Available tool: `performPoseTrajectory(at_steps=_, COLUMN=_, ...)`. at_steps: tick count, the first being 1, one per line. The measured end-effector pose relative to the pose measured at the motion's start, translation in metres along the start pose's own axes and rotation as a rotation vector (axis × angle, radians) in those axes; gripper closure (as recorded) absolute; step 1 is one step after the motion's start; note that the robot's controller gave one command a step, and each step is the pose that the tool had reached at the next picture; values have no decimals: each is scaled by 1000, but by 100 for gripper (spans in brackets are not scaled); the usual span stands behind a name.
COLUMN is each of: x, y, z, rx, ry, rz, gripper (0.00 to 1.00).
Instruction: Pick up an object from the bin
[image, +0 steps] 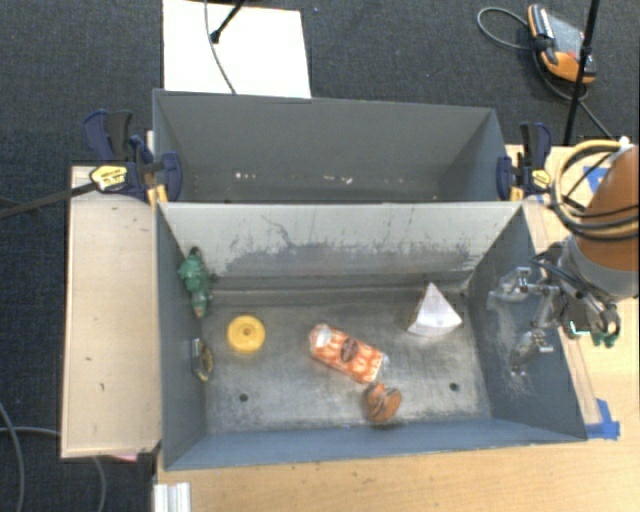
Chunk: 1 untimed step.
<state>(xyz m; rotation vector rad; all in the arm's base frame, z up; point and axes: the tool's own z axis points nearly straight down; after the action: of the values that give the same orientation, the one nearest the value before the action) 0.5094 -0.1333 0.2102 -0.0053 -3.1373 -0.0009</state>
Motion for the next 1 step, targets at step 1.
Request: performPoseTrajectory(at_steps=1, x=-2, y=1, z=-4, rx=1, ry=-8, rz=-4, gripper=0)
